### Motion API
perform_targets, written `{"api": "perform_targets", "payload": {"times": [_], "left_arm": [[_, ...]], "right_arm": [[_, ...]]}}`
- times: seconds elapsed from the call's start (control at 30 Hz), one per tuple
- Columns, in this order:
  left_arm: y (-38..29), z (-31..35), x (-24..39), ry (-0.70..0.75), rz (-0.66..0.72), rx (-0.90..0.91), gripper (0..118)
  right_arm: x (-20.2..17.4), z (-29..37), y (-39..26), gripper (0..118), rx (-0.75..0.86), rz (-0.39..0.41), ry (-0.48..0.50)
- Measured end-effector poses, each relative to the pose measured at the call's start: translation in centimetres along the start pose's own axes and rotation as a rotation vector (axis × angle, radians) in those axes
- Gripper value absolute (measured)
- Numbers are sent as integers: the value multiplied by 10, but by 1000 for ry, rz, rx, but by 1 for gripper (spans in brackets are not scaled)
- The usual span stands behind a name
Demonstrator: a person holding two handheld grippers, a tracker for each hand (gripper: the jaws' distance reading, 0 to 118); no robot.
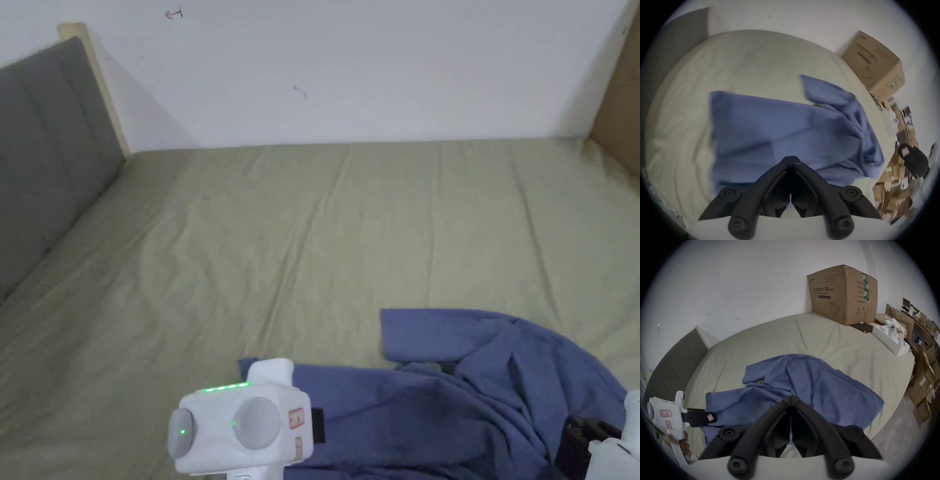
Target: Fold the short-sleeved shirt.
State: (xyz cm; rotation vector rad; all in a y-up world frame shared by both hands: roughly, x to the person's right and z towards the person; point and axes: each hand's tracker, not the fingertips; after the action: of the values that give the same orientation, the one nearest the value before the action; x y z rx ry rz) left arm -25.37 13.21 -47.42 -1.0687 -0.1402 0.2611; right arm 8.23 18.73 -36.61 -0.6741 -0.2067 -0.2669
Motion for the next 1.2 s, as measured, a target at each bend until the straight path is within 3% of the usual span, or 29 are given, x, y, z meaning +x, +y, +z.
{"api": "perform_targets", "payload": {"times": [0.03,0.07,0.1,0.13,0.17,0.2,0.23,0.4,0.43,0.47,0.53,0.6,0.63,0.67,0.83,0.93,0.97,1.1,1.17,1.2], "left_arm": [[13,1,-8,38,29,8,20],[28,2,-17,85,40,22,20],[43,-1,-27,94,46,44,28],[56,-7,-33,86,69,55,46],[73,-14,-35,83,80,62,86],[87,-20,-39,73,105,56,107],[97,-29,-41,82,142,38,113],[103,-109,-43,135,116,-102,106],[92,-114,-37,278,63,-120,97],[83,-102,-30,217,47,20,85],[80,-95,-18,277,-1,34,79],[75,-84,-10,315,-54,52,48],[75,-80,-11,297,-41,56,20],[76,-76,-13,306,-25,52,3],[75,-44,-29,159,41,48,3],[72,-28,-32,165,34,80,3],[72,-24,-32,161,40,88,3],[70,-18,-35,137,58,85,3],[70,-18,-38,129,68,86,3],[71,-20,-39,128,68,83,3]], "right_arm": [[-3,-2,0,0,-4,2,4],[-6,-4,0,0,-10,9,8],[-8,-7,0,0,-15,17,7],[-10,-9,0,0,-17,24,5],[-11,-11,1,0,-20,31,2],[-12,-14,1,0,-25,35,1],[-11,-15,1,0,-29,36,1],[-4,-29,2,0,-66,31,-14],[-2,-31,2,0,-71,31,-20],[0,-34,4,0,-78,37,-23],[6,-38,8,0,-78,53,-31],[10,-48,18,0,-84,55,-34],[14,-51,23,0,-87,44,-11],[18,-55,32,0,-88,38,30],[23,-115,100,1,-137,152,138],[24,-187,144,45,-231,241,154],[22,-214,155,52,-281,274,117],[19,-300,173,52,-434,328,13],[18,-323,170,52,-485,322,3],[18,-332,164,52,-508,358,26]]}}
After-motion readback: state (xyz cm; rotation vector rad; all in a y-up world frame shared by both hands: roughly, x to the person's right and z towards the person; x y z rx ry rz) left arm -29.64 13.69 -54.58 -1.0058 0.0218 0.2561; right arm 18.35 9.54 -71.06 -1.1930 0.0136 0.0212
